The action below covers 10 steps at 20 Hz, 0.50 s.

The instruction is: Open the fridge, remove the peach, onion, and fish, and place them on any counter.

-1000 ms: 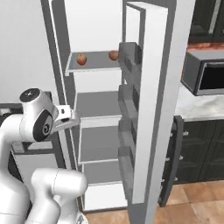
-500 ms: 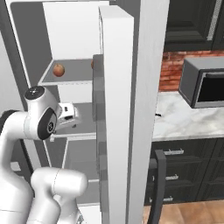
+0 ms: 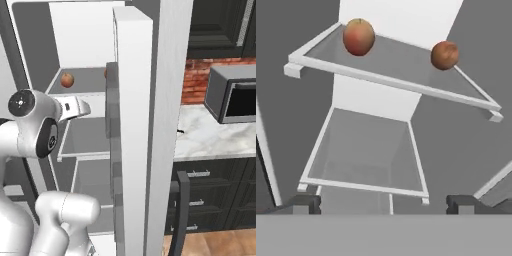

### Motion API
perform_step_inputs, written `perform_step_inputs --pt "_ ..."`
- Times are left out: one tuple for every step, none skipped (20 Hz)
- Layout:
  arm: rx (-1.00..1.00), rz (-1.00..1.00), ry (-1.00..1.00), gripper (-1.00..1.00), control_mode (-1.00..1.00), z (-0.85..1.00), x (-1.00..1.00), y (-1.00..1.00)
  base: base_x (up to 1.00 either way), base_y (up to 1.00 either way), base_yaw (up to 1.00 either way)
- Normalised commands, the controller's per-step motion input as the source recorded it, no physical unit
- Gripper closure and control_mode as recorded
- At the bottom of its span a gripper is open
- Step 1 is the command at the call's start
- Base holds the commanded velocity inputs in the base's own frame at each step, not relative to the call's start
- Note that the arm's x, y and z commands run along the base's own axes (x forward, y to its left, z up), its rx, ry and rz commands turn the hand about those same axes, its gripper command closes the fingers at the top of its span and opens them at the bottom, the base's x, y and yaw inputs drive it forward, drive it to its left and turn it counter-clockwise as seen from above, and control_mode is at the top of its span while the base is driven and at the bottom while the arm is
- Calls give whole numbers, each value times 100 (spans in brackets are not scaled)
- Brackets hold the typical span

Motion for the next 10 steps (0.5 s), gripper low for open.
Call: perform_step_inputs --pt "5 -7 -29 -100 -100 100 24 0 0 0 0" --pt "5 -8 -31 -100 -100 100 26 0 0 0 0" --pt "4 -12 -32 -100 -100 99 33 0 0 0 0" --pt "0 -19 -28 -100 -100 89 42 14 0 0 0" --pt "0 -23 -25 -100 -100 84 53 19 0 0 0" --pt "0 -25 -20 -100 -100 77 66 19 0 0 0" --pt "0 -23 -11 -100 -100 76 81 14 0 0 0" --pt "0 -20 -7 -100 -100 78 85 4 0 0 0" --pt "3 -17 -5 -100 -100 79 85 2 0 0 0" --pt "4 -16 -4 -100 -100 79 81 8 0 0 0"
